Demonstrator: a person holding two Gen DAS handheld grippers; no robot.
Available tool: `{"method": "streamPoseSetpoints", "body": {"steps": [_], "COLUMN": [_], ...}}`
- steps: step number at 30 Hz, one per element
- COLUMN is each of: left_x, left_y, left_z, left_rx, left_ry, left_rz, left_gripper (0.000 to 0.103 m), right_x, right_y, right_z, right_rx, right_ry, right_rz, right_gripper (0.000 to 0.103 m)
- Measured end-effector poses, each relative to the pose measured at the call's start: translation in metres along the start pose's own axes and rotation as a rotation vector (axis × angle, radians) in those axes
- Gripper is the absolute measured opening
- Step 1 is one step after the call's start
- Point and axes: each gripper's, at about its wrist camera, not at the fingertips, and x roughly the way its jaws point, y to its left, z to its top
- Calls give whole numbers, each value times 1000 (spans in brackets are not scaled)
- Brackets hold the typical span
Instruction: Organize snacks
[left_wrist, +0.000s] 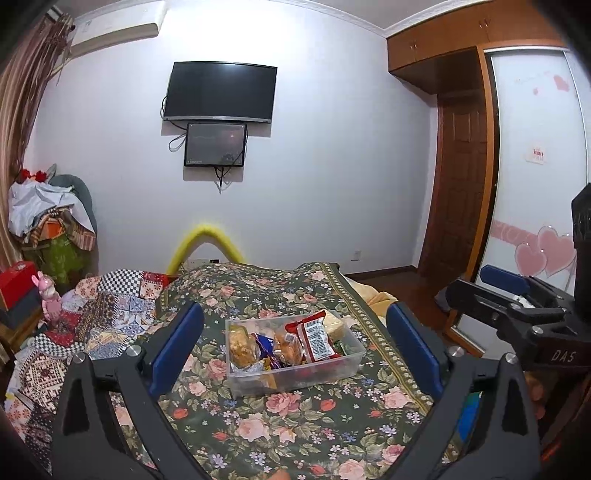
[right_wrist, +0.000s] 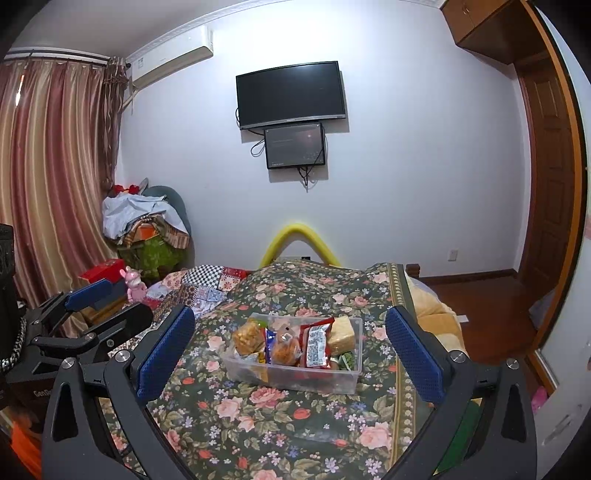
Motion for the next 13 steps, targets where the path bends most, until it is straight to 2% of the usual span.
{"method": "streamPoseSetpoints", "body": {"steps": [13], "left_x": [4], "left_y": [2], "left_z": [-2], "left_rx": [2], "left_ry": [10], "left_rz": [6], "left_gripper": [100], "right_x": [1], "right_y": [-1], "right_z": [-2], "right_rx": [2], "right_ry": [5], "right_rz": [-2], "right_gripper": [103]}}
